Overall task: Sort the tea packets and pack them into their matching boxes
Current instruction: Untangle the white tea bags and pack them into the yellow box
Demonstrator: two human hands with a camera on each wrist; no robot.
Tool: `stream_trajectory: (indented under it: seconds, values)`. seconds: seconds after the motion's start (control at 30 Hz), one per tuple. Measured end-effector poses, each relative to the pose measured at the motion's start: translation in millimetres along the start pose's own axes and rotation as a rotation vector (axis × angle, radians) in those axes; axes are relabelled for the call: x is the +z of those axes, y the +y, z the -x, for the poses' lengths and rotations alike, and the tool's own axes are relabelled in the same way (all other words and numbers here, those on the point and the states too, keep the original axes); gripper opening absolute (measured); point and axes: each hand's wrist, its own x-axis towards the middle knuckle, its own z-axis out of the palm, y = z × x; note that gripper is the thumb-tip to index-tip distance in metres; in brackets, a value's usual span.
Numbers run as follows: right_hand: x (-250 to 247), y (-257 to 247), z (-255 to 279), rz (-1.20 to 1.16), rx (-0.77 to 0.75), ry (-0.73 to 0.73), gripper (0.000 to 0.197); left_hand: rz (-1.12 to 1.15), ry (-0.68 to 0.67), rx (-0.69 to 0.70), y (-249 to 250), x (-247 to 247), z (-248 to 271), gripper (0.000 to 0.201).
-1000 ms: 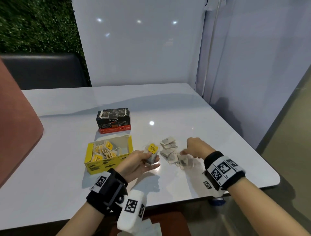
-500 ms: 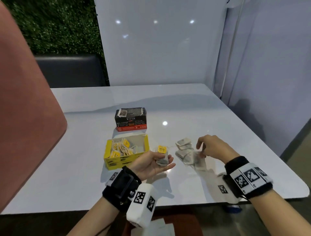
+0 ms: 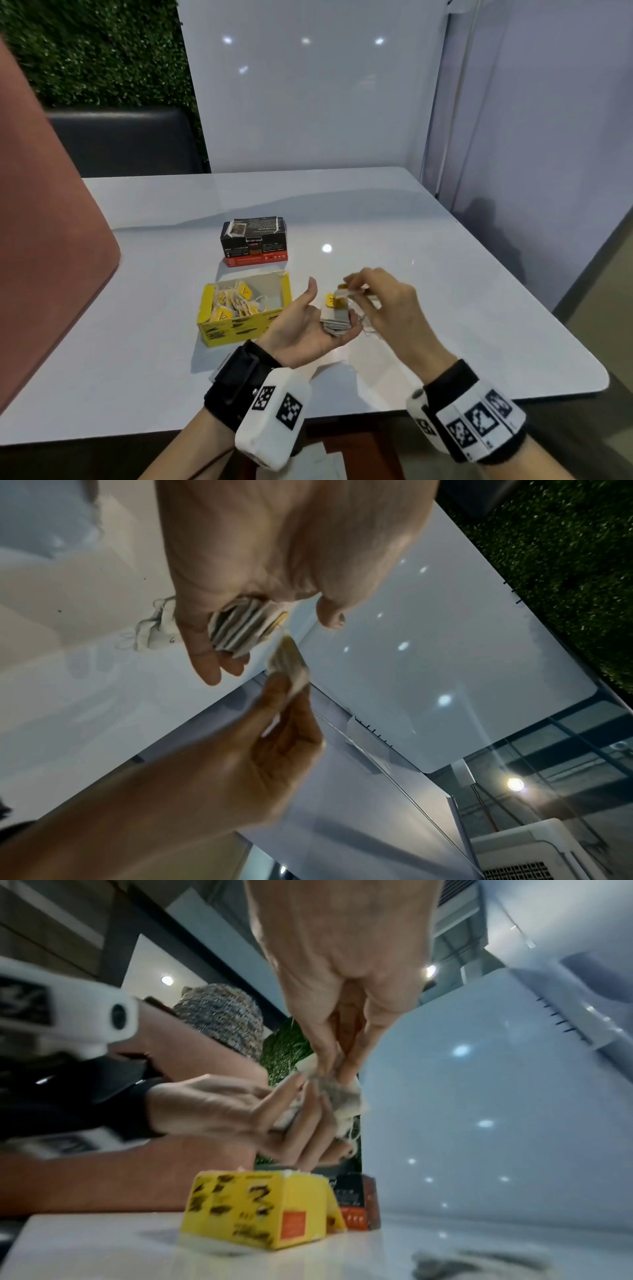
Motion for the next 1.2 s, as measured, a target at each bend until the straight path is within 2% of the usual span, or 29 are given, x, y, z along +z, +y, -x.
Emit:
stream_trajectory:
  seconds: [0.1, 0.23, 0.37, 0.43, 0.47, 0.53, 0.57, 0.6, 0.67, 0.7, 0.77, 0.87, 1.0, 1.1, 1.2]
  values:
    - [14, 1, 16, 0.014, -0.054, -0.024, 0.006, -0.010, -0.002, 0.013, 1, -2, -1, 0.066]
    - [17, -3, 24, -0.018, -0.062, -0.044, 0.021, -0.106, 0.026, 0.030, -4, -4, 0, 0.061]
    - [14, -8, 28, 0.038, -0.134, -0.103, 0.023, -0.162, 0.042, 0.063, -8, -5, -3, 0.036]
    - [10, -7, 30, 0.081, -0.164, -0.084, 0.020, -0.226, 0.056, 0.102, -7, -6, -3, 0.025]
    - [7, -7, 30, 0.059, -0.131, -0.053, 0.019, -0.275, 0.059, 0.122, -7, -6, -1, 0.022]
    - [-2, -5, 22, -0.087, 0.041, -0.010, 0.016, -0.469, 0.096, 0.165, -5, -10, 2, 0.019]
    - [-8, -4, 15, -0.154, 0.144, -0.047, 0.020, -0.609, 0.118, 0.184, -5, -12, 5, 0.025]
    - [-14, -4, 6, -0.195, 0.246, -0.159, 0.030, -0.776, 0.139, 0.201, -5, -13, 8, 0.042]
    - [-20, -5, -11, -0.159, 0.370, -0.503, 0.048, -1.112, 0.147, 0.193, -6, -11, 14, 0.084]
    - [-18, -6, -18, -0.109, 0.356, -0.642, 0.048, -1.253, 0.149, 0.192, -8, -10, 17, 0.090]
    - [-10, -11, -28, -0.042, 0.252, -0.731, 0.037, -1.481, 0.189, 0.235, -8, -9, 20, 0.091]
    - [4, -21, -45, -0.024, 0.161, -0.682, 0.024, -1.616, 0.269, 0.403, 3, -14, 26, 0.096]
    - [21, -42, -78, -0.220, 0.120, -0.582, 0.021, -1.622, 0.448, 0.582, 33, -15, 48, 0.104]
    - [44, -51, -107, -0.134, -0.020, -0.537, 0.021, -1.617, 0.595, 0.602, 63, -17, 71, 0.109]
    - [73, -47, -135, 0.156, -0.249, -0.496, 0.026, -1.711, 0.881, 0.535, 90, -43, 91, 0.095]
